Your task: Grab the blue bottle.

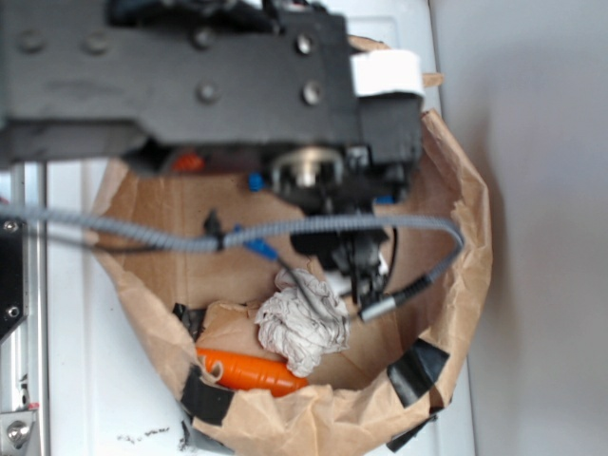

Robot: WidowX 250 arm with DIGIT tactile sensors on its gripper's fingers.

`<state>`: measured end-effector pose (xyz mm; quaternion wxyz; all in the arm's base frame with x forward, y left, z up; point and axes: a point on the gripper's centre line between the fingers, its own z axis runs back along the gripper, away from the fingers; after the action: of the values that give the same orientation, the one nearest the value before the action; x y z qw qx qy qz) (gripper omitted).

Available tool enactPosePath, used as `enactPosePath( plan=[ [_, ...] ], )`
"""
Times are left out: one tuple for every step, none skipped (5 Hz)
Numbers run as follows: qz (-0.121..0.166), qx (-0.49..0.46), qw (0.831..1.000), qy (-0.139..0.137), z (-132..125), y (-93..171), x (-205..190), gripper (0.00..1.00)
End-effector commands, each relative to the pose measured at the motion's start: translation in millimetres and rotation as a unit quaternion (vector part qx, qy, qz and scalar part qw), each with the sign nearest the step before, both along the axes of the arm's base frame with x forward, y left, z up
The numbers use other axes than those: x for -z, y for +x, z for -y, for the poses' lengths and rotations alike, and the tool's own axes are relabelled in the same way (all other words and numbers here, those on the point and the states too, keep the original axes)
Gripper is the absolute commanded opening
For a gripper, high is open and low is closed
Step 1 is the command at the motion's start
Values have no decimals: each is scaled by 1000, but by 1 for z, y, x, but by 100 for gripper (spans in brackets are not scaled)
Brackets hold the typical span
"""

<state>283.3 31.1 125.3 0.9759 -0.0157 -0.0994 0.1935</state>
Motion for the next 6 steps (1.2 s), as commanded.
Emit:
enactPosePath(
  plan=[
    [50,111,993,9,-35,18,16,100],
    [41,151,988,14,-36,24,39,100],
    [28,156,987,30,-27,30,57,100],
    [19,175,983,49,-6,28,72,100],
    [9,163,985,59,1,39,82,100],
    [0,156,985,71,6,44,95,0]
  ],
)
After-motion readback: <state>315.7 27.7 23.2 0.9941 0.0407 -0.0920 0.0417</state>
